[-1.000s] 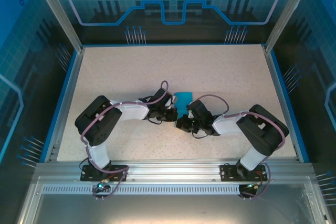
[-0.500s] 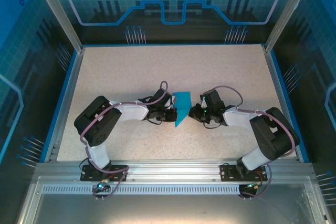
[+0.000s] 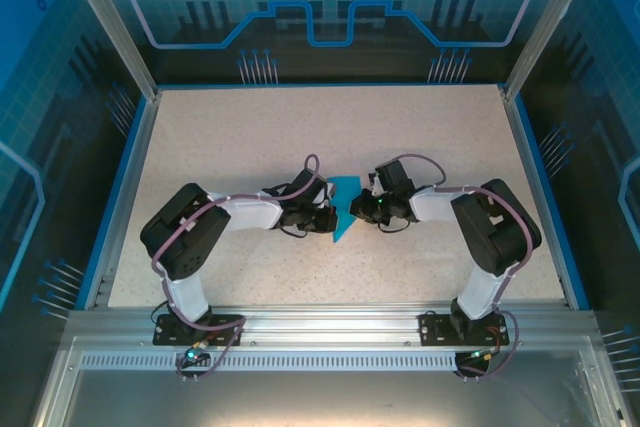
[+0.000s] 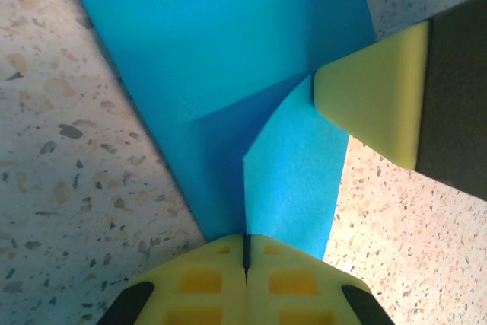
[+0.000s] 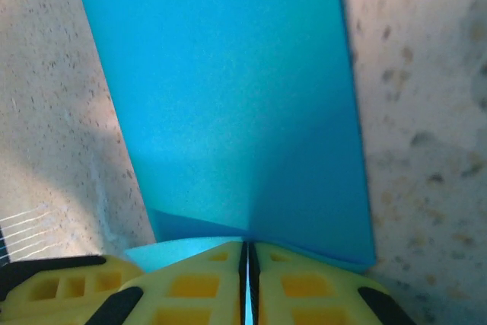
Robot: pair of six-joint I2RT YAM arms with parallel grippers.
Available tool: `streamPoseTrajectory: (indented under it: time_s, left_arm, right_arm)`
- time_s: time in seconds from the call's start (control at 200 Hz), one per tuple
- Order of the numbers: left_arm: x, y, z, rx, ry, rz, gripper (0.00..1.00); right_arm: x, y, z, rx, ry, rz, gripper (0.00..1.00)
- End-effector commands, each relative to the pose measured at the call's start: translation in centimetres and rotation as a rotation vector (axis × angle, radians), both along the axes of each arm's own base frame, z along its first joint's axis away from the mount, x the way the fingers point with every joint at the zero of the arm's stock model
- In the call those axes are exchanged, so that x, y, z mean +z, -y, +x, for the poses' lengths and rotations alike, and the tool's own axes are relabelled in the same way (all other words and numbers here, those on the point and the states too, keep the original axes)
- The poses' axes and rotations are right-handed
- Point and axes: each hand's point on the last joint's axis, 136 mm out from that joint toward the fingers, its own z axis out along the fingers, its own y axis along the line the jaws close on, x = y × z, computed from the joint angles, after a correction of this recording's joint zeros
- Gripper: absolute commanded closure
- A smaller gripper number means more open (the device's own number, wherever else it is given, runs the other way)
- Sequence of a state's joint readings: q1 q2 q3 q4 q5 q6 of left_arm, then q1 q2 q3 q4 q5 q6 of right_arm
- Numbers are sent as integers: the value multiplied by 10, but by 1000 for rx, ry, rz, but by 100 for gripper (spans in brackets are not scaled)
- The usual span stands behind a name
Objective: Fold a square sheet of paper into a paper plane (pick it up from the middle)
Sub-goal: Third fold the triangle at the center of the table.
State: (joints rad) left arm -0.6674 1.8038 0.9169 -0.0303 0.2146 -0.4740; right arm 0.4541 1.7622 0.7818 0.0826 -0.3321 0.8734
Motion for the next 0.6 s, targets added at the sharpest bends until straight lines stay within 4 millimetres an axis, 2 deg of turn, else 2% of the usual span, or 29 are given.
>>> streamPoseTrajectory:
  time_s: [0.0, 0.08, 0.15, 0.21, 0.305, 0.37, 0.44, 0.595]
  left_arm:
    - [9, -18, -9, 44, -32, 38, 85]
    - [25, -21, -8, 69, -5, 22, 76]
    - [41, -21, -7, 100, 14, -12, 64]
    - [53, -17, -7, 110, 22, -59, 63]
    - [65, -3, -7, 88, 12, -142, 69]
    - [64, 5, -4, 77, -6, -165, 75]
    - [57, 10, 0, 78, -24, -169, 80]
    - [33, 19, 11, 95, -64, -150, 85]
  right_arm:
    - [-22, 15, -10, -13, -61, -75, 87]
    - [-16, 15, -10, -9, -52, -78, 87]
    - [-12, 14, -9, -4, -45, -71, 87]
    - [-8, 13, -8, 1, -38, -65, 87]
    - [-6, 12, -7, 4, -33, -63, 86]
    - [-4, 10, -6, 9, -32, -54, 86]
    - [-1, 8, -6, 14, -30, -39, 86]
    - [5, 5, -5, 22, -19, -25, 86]
